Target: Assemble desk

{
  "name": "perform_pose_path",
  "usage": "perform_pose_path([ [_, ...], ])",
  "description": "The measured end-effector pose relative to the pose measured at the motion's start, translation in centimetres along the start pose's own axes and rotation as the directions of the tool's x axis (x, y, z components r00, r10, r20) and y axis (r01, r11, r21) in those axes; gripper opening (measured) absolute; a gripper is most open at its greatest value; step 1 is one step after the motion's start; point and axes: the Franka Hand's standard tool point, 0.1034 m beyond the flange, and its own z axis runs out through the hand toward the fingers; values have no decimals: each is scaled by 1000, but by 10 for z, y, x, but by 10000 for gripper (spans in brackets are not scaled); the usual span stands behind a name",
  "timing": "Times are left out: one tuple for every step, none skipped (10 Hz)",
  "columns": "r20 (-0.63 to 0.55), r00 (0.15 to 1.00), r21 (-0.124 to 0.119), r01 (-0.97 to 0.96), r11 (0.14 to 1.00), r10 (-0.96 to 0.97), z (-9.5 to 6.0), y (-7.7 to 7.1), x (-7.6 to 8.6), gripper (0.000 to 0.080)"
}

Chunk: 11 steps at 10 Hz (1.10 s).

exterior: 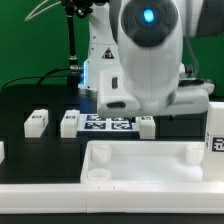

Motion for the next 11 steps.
perform_pose_path([
  [20, 1000, 2, -2, 1000, 2, 1, 1, -1, 649],
  [16, 1000, 2, -1, 1000, 1, 1, 1, 0, 649],
  [16, 1000, 2, -2, 1000, 2, 1, 1, 0, 649],
  [20, 1000, 2, -3, 1000, 3, 3, 2, 0, 649],
  [48, 999, -2, -15, 1000, 15, 13, 4, -1, 649],
  [71, 997, -4, -24, 1000, 24, 21, 6, 1, 649],
  [63, 998, -3, -22, 1000, 22, 18, 5, 1, 649],
  [64, 998, -3, -23, 1000, 23, 18, 6, 1, 649],
  [65, 998, -3, -23, 1000, 23, 19, 6, 1, 560],
  [65, 998, -3, -23, 1000, 24, 19, 6, 1, 360],
  [65, 998, -3, -24, 1000, 24, 19, 6, 1, 360],
])
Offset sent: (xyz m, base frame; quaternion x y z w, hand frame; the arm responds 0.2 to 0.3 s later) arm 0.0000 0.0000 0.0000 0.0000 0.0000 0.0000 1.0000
